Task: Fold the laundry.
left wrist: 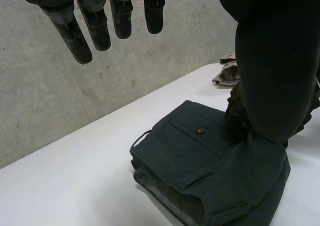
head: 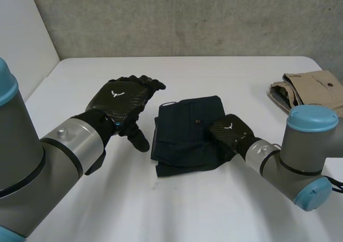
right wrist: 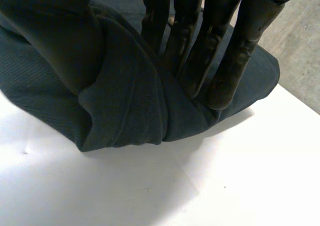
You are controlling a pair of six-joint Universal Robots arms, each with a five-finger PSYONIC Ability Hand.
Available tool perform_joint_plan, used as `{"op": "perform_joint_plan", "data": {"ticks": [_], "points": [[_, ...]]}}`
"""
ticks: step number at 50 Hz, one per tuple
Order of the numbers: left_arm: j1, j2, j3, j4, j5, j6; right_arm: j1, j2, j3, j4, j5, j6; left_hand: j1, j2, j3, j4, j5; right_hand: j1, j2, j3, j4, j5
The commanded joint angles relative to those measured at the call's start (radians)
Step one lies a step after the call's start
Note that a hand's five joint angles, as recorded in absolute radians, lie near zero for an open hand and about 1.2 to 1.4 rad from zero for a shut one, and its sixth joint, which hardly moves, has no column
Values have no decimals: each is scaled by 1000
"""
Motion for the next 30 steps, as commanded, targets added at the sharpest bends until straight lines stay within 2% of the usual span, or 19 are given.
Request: {"op": "perform_joint_plan", "data": {"ticks": [1, 10, 13, 17, 21, 30], "points": [[16, 0, -2, 0, 0, 0, 2, 16, -59, -4, 0, -20, -4, -14, -22, -13, -32, 524, 228, 239, 215, 326], [18, 0, 4, 0, 0, 0, 4, 44, -312, -6, -16, -266, -4, -14, -22, -13, -32, 524, 228, 239, 215, 326], [18, 0, 9, 2, -2, 0, -2, 47, -403, -16, -33, -284, -4, -14, -22, -13, -32, 524, 228, 239, 215, 326], [16, 3, 11, 3, -5, -2, -28, 85, -549, -49, -63, -258, -4, -14, -22, -13, -32, 524, 228, 239, 215, 326], [15, 3, 11, 3, -8, -2, -125, 125, -667, -69, -66, -181, -4, -14, -22, -13, -32, 524, 228, 239, 215, 326], [13, 3, 7, 2, -12, 0, -415, 272, -880, -104, -64, 22, -1, -11, -19, -10, -29, 524, 228, 239, 215, 326]]}}
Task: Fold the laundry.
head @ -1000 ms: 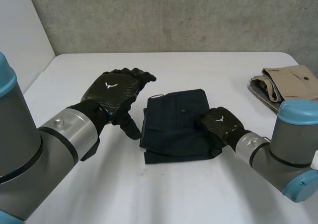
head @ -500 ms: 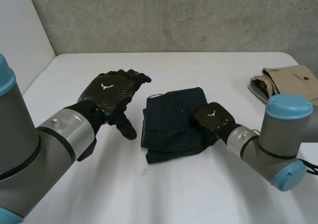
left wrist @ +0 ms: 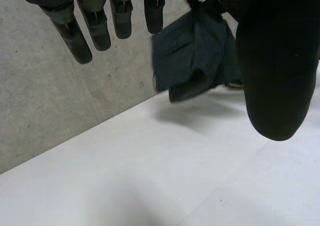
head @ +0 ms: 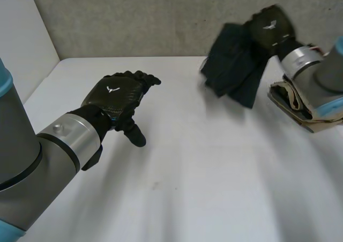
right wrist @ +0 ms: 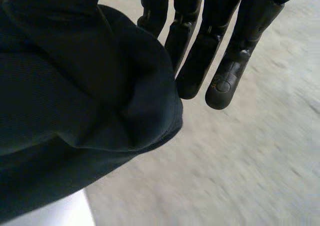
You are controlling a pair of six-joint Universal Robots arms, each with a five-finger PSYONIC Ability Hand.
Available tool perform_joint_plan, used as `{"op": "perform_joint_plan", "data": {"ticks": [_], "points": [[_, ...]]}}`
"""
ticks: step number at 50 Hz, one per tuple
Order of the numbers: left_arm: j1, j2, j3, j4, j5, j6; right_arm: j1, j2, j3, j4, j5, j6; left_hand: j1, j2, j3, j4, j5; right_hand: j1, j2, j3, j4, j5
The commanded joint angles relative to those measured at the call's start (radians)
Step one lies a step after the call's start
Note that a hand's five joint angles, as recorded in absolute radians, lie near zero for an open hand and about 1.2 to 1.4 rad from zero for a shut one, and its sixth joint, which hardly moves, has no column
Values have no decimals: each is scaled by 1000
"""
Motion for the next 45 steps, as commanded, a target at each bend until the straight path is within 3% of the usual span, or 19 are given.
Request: {"op": "perform_joint_plan", "data": {"ticks": [1, 8, 15, 24, 33, 45], "points": [[-2, 0, -3, -1, -3, 1, -244, 134, -166, -14, 4, 164, -1, -11, -19, -10, -29, 450, 227, 216, 209, 271], [-3, -1, -6, -1, -4, -2, -405, 281, -220, 50, -17, 187, -1, -11, -19, -10, -29, 450, 227, 216, 209, 271], [-5, -14, -1, -1, -4, -16, -511, 371, -225, 100, -138, 190, -1, -11, -19, -10, -29, 450, 227, 216, 209, 271], [-12, -11, 13, -1, -4, -20, -522, 391, -248, 109, -158, 190, -1, -11, -19, -10, -29, 450, 227, 216, 209, 271], [-12, -5, 13, -1, -6, -20, -522, 322, -220, 110, -195, 219, -1, -11, -19, -10, -29, 450, 227, 216, 209, 271], [-12, -3, 5, -1, -6, -25, -626, 177, -114, -1, -555, 437, -1, -11, -19, -10, -29, 450, 227, 216, 209, 271]]}}
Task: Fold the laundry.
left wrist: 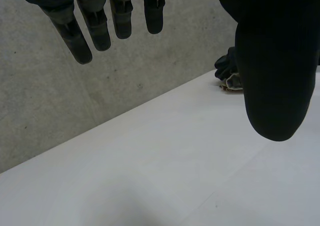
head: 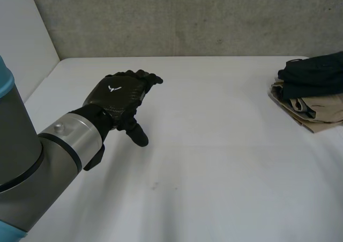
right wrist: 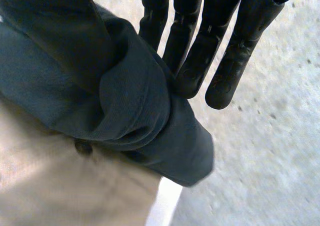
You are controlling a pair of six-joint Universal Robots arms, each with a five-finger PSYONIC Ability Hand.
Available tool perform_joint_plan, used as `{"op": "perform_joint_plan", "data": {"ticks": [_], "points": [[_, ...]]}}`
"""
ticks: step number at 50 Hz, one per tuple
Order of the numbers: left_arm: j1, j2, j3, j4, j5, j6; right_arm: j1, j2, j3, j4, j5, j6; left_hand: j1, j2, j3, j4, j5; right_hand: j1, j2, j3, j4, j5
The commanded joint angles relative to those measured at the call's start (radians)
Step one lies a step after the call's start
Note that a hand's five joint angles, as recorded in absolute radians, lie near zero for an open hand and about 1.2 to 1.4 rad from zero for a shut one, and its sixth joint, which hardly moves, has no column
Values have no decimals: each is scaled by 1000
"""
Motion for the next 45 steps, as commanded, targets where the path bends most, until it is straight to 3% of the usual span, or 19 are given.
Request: {"op": "perform_joint_plan", "data": {"ticks": [1, 11, 22, 24, 25, 29, 31, 36, 37, 39, 41, 45], "points": [[0, 0, -4, 0, 0, -8, -82, -72, 67, -108, -238, 104, 2, -9, -17, -7, -27, 450, 212, 199, 209, 253], [-3, -9, -1, 0, 0, -35, -105, 66, -13, -216, -240, 106, 2, -8, -16, -7, -26, 450, 212, 199, 209, 253], [-4, -15, 2, -1, -17, -34, -95, 120, -28, -212, -117, 0, 2, -8, -16, -7, -26, 450, 212, 199, 209, 253], [-6, -12, 2, -3, -26, -34, -95, 118, -19, -204, -100, -32, 2, -8, -16, -7, -26, 188, -50, -62, -53, -9], [-6, -12, 2, -3, -29, -34, -96, 115, -9, -189, -80, -65, 2, -8, -16, -7, -26, -109, -348, -360, -351, -307], [-5, -8, -1, -3, -31, -34, -105, 95, 18, -140, -22, -191, 2, -8, -16, -7, -26, -772, -1010, -1022, -1013, -969], [-4, -6, -4, -5, -32, -35, -108, 86, 28, -126, 10, -262, 2, -8, -16, -7, -26, -772, -1010, -1022, -1013, -969], [-6, -3, -9, -5, -32, -35, -131, 65, 35, -113, 203, -492, -1, -11, -19, -10, -29, -772, -1010, -1022, -1013, -969], [-6, -3, -9, -5, -32, -35, -133, 55, 28, -121, 299, -562, -1, -11, -19, -10, -29, -772, -1010, -1022, -1013, -969], [-6, -3, -12, -5, -31, -37, -134, 43, 19, -121, 400, -619, -1, -11, -19, -10, -29, -772, -1010, -1022, -1013, -969], [-6, -2, -14, -5, -31, -37, -136, 23, -4, -119, 524, -661, -1, -11, -19, -10, -29, -772, -1010, -1022, -1013, -969], [-6, -2, -15, -5, -31, -37, -127, -23, -39, -113, 629, -609, -1, -11, -19, -10, -29, -772, -1010, -1022, -1013, -969]]}}
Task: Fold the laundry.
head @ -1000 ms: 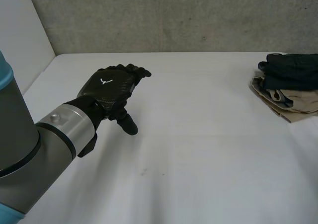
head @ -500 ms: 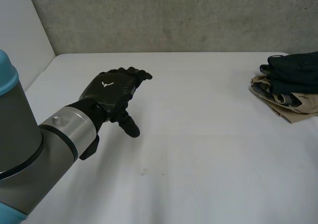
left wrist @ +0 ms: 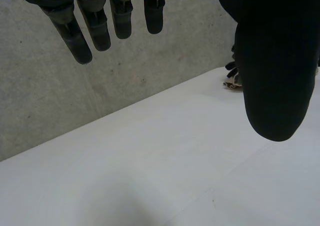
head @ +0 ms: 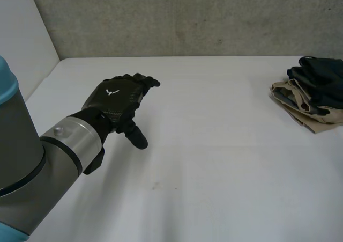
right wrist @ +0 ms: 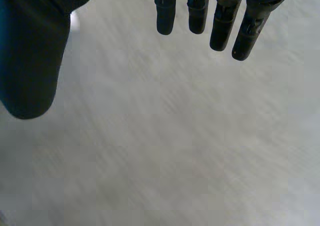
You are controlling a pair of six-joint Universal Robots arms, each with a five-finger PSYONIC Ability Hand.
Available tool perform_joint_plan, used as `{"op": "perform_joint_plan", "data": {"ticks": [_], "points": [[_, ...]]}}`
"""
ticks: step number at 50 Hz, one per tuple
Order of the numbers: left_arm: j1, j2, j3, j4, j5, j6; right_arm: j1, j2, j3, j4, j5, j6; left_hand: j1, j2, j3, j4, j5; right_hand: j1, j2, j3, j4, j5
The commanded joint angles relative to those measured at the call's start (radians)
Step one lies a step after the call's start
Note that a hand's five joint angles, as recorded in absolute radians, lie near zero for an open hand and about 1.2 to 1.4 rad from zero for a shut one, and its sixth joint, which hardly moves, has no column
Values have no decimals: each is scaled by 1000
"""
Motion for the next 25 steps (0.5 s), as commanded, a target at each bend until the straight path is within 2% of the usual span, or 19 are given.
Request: {"op": "perform_joint_plan", "data": {"ticks": [1, 6, 9, 12, 18, 25], "points": [[1, 3, -4, 0, 1, -1, 6, -82, -59, 4, 277, -10, -1, -11, -19, -10, -29, -26, -41, -39, -57, -66], [1, 16, -9, 0, 1, -1, 18, -200, -34, 8, 312, 101, -1, -11, -19, -10, -29, -26, -41, -39, -57, -66], [3, 29, -10, 3, 1, -1, 78, -278, -13, 10, 354, 161, -1, -11, -19, -10, -29, -26, -41, -39, -57, -66], [4, 39, -7, 5, 3, -1, 162, -351, 7, 28, 360, 217, -1, -11, -19, -10, -29, -26, -41, -39, -57, -66], [14, 62, 27, 15, 3, 1, 313, -474, 58, 146, 320, 383, -7, -17, -25, -15, -35, -26, -41, -39, -57, -66], [44, 84, 86, 61, 3, 5, 498, -629, 191, 292, 239, 642, -15, -26, -34, -24, -44, -26, -41, -39, -57, -66]]}}
